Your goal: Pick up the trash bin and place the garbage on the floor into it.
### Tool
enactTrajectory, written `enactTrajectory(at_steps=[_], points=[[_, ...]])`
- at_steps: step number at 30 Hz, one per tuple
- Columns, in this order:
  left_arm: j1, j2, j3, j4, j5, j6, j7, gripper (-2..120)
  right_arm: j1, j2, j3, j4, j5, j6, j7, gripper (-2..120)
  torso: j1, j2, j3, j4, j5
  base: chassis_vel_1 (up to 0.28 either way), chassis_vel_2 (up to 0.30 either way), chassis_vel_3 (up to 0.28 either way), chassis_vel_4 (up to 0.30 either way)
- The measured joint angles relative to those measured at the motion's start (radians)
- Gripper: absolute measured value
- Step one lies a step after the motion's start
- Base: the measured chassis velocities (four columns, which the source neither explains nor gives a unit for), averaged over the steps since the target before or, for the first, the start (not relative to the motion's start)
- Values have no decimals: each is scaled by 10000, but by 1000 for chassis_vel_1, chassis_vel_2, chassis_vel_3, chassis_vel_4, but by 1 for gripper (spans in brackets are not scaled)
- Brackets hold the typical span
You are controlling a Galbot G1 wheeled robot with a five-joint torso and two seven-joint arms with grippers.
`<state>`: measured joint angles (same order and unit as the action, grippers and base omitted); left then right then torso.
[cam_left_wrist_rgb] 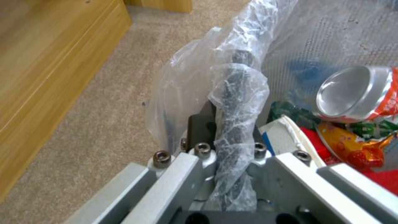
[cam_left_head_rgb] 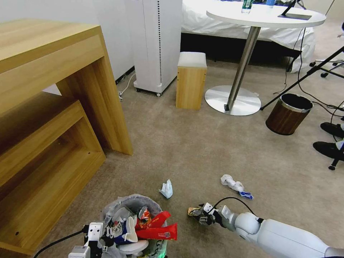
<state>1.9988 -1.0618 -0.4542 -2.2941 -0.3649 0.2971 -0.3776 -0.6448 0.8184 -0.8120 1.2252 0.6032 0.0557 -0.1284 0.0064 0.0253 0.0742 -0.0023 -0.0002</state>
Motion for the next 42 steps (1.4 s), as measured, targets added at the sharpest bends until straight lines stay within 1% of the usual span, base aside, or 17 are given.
enactTrajectory(at_steps=[3,4,6,7,9,10,12,16,19,23,28,30,32,34,39,41,42], points=[[48,14,-73,-30,-13,0,20,0,-7,-12,27,101,42,9,93,35,1,0,0,0,-2,0,0,0,0],[48,14,-73,-30,-13,0,20,0,-7,-12,27,101,42,9,93,35,1,0,0,0,-2,0,0,0,0],[74,11,-86,-53,-16,0,24,0,0,-21,27,146,75,13,114,28,0,-1,0,0,-2,0,0,0,0],[92,7,-113,-94,-34,23,39,0,18,-51,51,196,83,53,102,20,0,-1,0,0,-2,0,0,0,0],[92,11,-141,-112,-57,30,55,0,18,-73,82,240,84,73,101,17,1,-1,1,0,-2,0,0,0,0],[89,20,-169,-140,-93,35,68,0,18,-103,126,301,92,94,101,14,1,-1,0,0,-2,0,0,0,0],[27,42,-257,-242,-279,38,79,0,-7,-268,272,649,169,107,174,2,1,-1,1,1,0,0,0,0,0],[-32,67,-343,-313,-395,6,47,0,-23,-444,374,957,194,104,224,0,0,0,0,0,0,0,0,0,0],[-180,178,-577,-452,-775,-28,-67,0,-80,-702,719,1423,218,117,268,0,1,-1,1,1,1,0,0,0,0],[-290,252,-727,-488,-982,-91,-138,0,-75,-811,882,1650,257,157,337,0,1,-1,0,1,4,0,0,0,0],[-417,318,-878,-525,-1236,-104,-189,0,135,-1230,1236,2521,587,213,503,0,0,-1,0,0,3,0,0,0,0],[-453,314,-825,-472,-1238,-114,-223,0,310,-1424,1458,3078,639,251,541,0,1,-2,0,1,2,0,0,0,0],[-456,304,-792,-457,-1227,-113,-224,0,370,-1478,1546,3288,674,231,539,0,1,-1,0,1,2,0,0,0,0],[-416,236,-645,-385,-1037,-132,-220,0,444,-1600,1661,3801,836,48,649,0,1,-1,-1,3,0,0,0,0,0],[-338,147,-505,-346,-802,-140,-194,0,144,-1611,1602,3619,757,-188,1010,2,1,-1,-1,3,3,0,0,0,0],[-292,141,-492,-346,-712,-147,-167,0,-103,-1568,1542,3337,782,-302,1123,10,1,-2,-1,-1,5,0,0,0,0],[-292,141,-492,-346,-712,-147,-167,0,-103,-1568,1542,3337,782,-302,1123,10,1,-2,-1,-1,5,0,0,0,0]])
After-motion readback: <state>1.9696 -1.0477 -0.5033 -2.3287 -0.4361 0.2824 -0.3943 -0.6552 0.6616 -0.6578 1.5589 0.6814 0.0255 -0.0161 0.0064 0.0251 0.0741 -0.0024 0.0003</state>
